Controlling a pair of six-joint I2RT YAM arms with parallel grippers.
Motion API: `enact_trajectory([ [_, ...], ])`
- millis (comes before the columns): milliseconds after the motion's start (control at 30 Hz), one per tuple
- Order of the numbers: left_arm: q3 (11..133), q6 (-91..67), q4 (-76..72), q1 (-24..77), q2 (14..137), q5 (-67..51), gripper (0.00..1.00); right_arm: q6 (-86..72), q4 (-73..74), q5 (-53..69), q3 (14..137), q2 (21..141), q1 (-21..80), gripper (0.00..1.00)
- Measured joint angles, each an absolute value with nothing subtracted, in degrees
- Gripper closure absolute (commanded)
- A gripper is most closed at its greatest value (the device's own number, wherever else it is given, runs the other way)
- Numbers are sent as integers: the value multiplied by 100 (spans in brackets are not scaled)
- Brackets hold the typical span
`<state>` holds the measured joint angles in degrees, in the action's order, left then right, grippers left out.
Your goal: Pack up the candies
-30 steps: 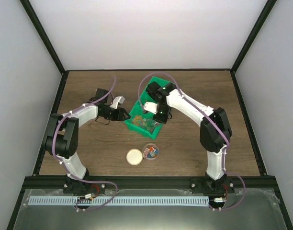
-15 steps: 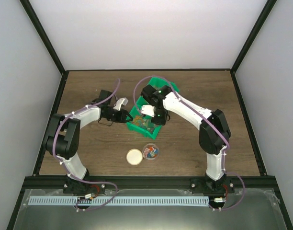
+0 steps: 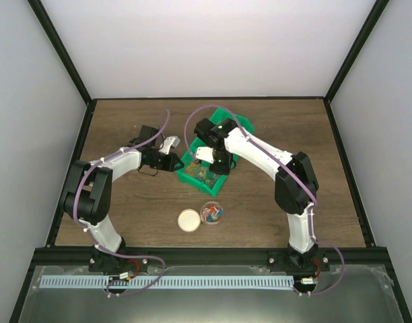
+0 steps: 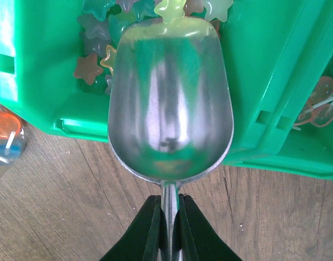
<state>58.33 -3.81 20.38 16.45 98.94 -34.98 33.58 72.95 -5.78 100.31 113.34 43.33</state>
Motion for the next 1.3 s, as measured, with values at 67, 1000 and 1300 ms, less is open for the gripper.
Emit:
enact_trajectory([
  [67,5833,-373,2036,1649,9894,-3496,96,3334,7338,-563,10079,11371,4331,99],
  [1000,5833,-454,1975,1688,9894,-3457,96,3594,7435,-886,10245,11292,4401,99],
  [1300,5833,-541,1957,1715,9918,-3509,96,3684,7411,-537,10792,11209,4445,99],
])
